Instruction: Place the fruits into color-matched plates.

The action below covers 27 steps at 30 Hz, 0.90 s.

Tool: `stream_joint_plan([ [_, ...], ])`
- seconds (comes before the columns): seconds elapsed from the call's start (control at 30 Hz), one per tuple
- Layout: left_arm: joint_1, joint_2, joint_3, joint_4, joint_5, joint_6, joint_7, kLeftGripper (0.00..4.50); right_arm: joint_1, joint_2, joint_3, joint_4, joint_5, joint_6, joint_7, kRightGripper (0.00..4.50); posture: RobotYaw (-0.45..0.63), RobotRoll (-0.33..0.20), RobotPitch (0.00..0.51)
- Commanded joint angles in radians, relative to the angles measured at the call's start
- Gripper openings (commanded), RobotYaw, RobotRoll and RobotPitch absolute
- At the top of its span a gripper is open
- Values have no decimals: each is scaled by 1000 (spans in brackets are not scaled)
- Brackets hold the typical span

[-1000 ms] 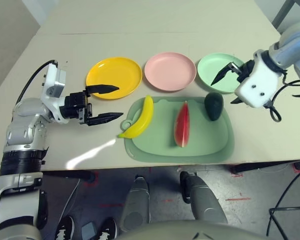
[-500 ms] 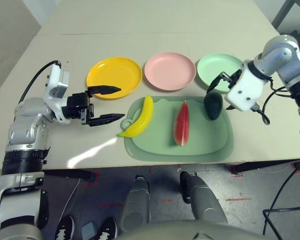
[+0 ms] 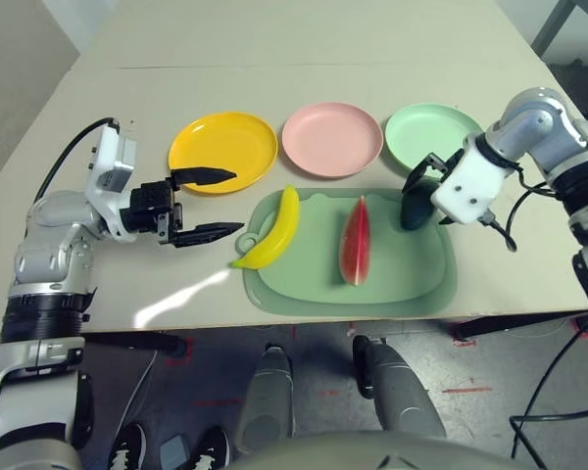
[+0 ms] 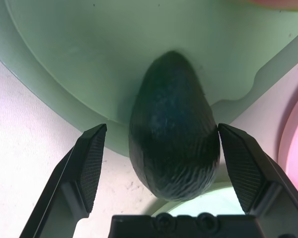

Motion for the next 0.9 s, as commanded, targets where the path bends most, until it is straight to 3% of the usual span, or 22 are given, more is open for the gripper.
stream_joint_plan([
  [0.03, 15, 12, -2, -21, 9, 1, -5, 4493, 11, 3, -15, 14, -30, 14, -10, 4500, -63, 0, 218],
  [0.3, 17, 8, -6, -27, 9, 2, -2, 4493, -5, 12, -20, 35, -81, 51, -54, 4500, -65, 0, 216],
  [0.9, 11, 5, -13, -17, 25, -9, -9, 4493, 13, 24, -72, -42, -55, 230, 2, 4500, -74, 0, 208],
])
